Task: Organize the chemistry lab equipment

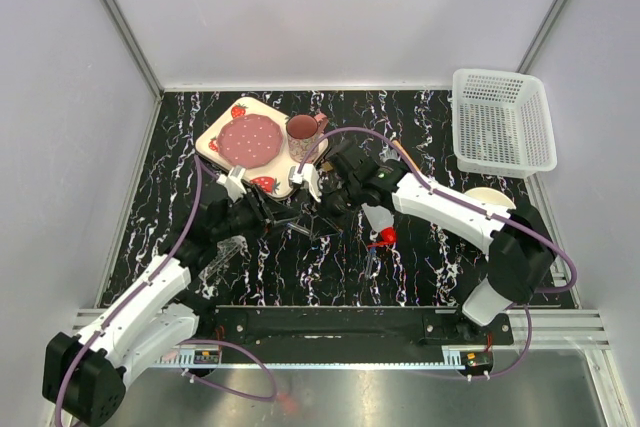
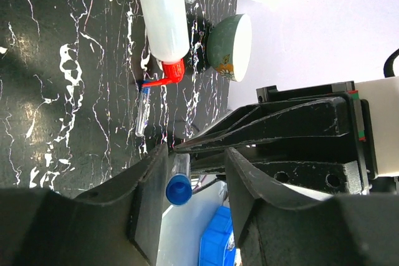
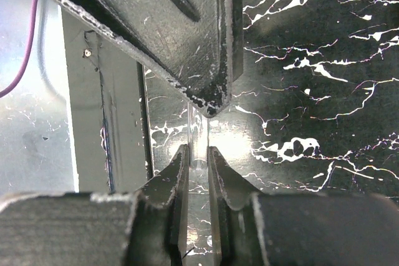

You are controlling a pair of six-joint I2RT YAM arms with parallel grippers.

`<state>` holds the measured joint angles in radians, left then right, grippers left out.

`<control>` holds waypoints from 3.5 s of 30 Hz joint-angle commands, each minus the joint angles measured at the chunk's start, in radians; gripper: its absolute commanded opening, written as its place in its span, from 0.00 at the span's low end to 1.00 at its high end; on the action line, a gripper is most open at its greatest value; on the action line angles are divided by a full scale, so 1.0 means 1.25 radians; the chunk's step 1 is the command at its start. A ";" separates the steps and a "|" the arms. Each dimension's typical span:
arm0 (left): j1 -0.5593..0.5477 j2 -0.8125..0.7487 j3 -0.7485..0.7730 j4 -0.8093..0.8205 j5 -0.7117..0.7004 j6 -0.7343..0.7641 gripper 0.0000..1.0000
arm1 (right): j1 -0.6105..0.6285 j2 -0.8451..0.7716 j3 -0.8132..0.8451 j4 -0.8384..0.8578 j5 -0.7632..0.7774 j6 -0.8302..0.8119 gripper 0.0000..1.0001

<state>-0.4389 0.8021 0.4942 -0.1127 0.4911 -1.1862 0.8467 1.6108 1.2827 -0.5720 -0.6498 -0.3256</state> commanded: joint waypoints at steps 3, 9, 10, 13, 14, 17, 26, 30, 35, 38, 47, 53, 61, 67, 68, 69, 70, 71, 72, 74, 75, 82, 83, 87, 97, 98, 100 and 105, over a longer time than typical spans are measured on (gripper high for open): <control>-0.007 -0.018 0.030 -0.018 -0.026 0.020 0.40 | -0.006 -0.034 -0.004 0.018 -0.025 -0.018 0.14; -0.007 -0.023 0.040 -0.039 -0.024 0.035 0.24 | -0.006 -0.023 0.000 0.018 -0.031 -0.019 0.14; -0.007 -0.022 0.042 -0.041 -0.025 0.038 0.23 | -0.006 -0.022 0.000 0.018 -0.032 -0.019 0.14; -0.007 -0.023 0.044 -0.051 -0.022 0.046 0.16 | -0.006 -0.021 0.001 0.018 -0.031 -0.021 0.14; -0.007 -0.023 0.045 -0.056 -0.022 0.047 0.14 | -0.006 -0.020 0.001 0.017 -0.031 -0.021 0.15; -0.007 -0.028 0.048 -0.072 -0.025 0.058 0.08 | -0.006 -0.020 0.001 0.015 -0.031 -0.022 0.15; -0.007 -0.051 0.124 -0.308 -0.174 0.176 0.05 | -0.015 -0.028 0.010 -0.005 -0.025 -0.047 0.56; -0.007 -0.049 0.189 -0.438 -0.292 0.241 0.04 | -0.042 -0.049 0.011 -0.022 -0.027 -0.081 0.78; -0.006 -0.020 0.260 -0.586 -0.491 0.308 0.04 | -0.099 -0.101 -0.006 -0.034 -0.034 -0.103 0.94; -0.006 0.004 0.300 -0.631 -0.589 0.330 0.04 | -0.137 -0.131 -0.032 -0.034 -0.026 -0.105 0.99; -0.006 0.069 0.312 -0.636 -0.774 0.348 0.02 | -0.248 -0.199 -0.138 -0.012 -0.048 -0.102 1.00; -0.002 0.086 0.261 -0.557 -0.826 0.350 0.02 | -0.312 -0.203 -0.170 0.005 -0.086 -0.098 1.00; 0.032 0.136 0.219 -0.492 -0.842 0.361 0.03 | -0.337 -0.201 -0.182 0.007 -0.119 -0.099 1.00; 0.053 0.145 0.190 -0.477 -0.842 0.366 0.04 | -0.351 -0.196 -0.184 0.005 -0.126 -0.100 1.00; 0.053 0.144 0.189 -0.477 -0.841 0.366 0.04 | -0.352 -0.196 -0.184 0.006 -0.126 -0.100 1.00; 0.054 0.146 0.186 -0.474 -0.841 0.365 0.04 | -0.352 -0.195 -0.184 0.006 -0.127 -0.100 1.00; 0.054 0.146 0.181 -0.474 -0.840 0.364 0.04 | -0.353 -0.195 -0.184 0.005 -0.127 -0.100 1.00; 0.054 0.147 0.179 -0.476 -0.837 0.362 0.04 | -0.353 -0.195 -0.184 0.006 -0.129 -0.100 1.00; 0.055 0.149 0.178 -0.472 -0.837 0.360 0.04 | -0.355 -0.195 -0.184 0.005 -0.129 -0.100 1.00; 0.055 0.150 0.173 -0.472 -0.831 0.359 0.04 | -0.356 -0.193 -0.186 0.006 -0.129 -0.100 1.00; 0.055 0.150 0.172 -0.473 -0.827 0.359 0.05 | -0.356 -0.193 -0.184 0.005 -0.131 -0.100 1.00; 0.057 0.152 0.157 -0.463 -0.826 0.357 0.07 | -0.360 -0.190 -0.186 0.006 -0.134 -0.099 1.00; 0.055 0.156 0.154 -0.460 -0.825 0.359 0.07 | -0.361 -0.192 -0.186 0.005 -0.135 -0.099 1.00; 0.055 0.162 0.147 -0.452 -0.824 0.357 0.08 | -0.364 -0.193 -0.186 0.006 -0.138 -0.099 1.00; 0.055 0.154 0.127 -0.450 -0.825 0.350 0.24 | -0.371 -0.190 -0.187 0.006 -0.148 -0.098 1.00; 0.057 0.150 0.126 -0.451 -0.824 0.349 0.26 | -0.371 -0.190 -0.187 0.006 -0.148 -0.098 1.00; 0.055 0.145 0.124 -0.450 -0.824 0.348 0.31 | -0.372 -0.189 -0.187 0.005 -0.148 -0.098 1.00; 0.055 0.134 0.130 -0.455 -0.821 0.346 0.41 | -0.374 -0.188 -0.187 0.005 -0.149 -0.098 1.00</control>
<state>-0.3737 0.9989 0.6510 -0.7052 -0.5236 -0.7441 0.3897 1.3899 1.0485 -0.5945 -0.8066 -0.4450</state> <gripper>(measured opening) 0.389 0.994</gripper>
